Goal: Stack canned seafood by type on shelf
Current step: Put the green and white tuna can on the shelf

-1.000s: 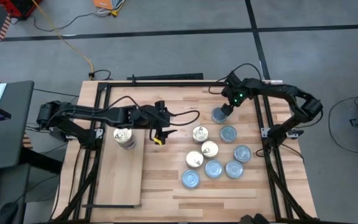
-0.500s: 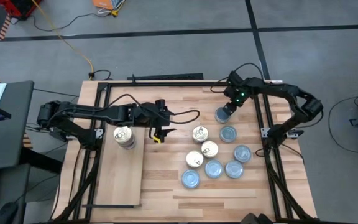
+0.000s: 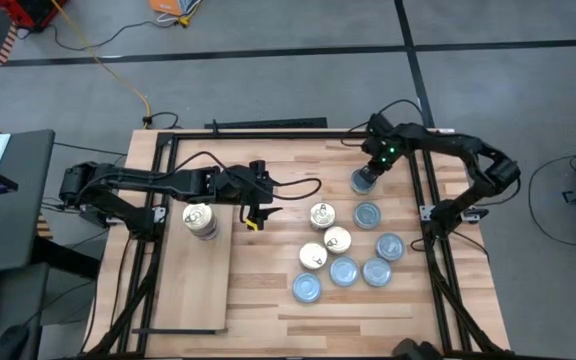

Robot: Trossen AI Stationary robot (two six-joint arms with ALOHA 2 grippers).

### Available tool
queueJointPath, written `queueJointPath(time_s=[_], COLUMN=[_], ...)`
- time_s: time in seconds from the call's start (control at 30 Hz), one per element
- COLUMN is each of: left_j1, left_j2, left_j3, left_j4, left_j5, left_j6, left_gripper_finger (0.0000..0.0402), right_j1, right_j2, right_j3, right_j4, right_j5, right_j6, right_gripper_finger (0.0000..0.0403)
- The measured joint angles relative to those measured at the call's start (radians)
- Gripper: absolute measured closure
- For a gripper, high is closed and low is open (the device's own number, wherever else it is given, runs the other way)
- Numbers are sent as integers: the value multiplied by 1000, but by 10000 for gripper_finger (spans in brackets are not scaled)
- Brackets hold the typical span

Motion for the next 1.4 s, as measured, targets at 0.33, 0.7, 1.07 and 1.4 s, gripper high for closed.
queueJointPath(time_s=[0.33, 0.7, 1.07, 1.4], left_j1=[0, 0, 2, 18], left_j2=[0, 0, 0, 0], left_j3=[0, 0, 0, 0], left_j4=[17, 22, 19, 9], left_j5=[5, 8, 6, 4], left_j6=[22, 23, 65, 65], left_gripper_finger=[113, 113, 113, 113], right_j1=[-145, -164, 4, 207], right_j2=[1, 1, 2, -9], right_j3=[0, -1, -2, 58], right_j4=[-11, 4, 76, 168], right_j5=[-92, -106, -158, -150], right_j6=[-31, -8, 126, 214], right_gripper_finger=[391, 391, 284, 243])
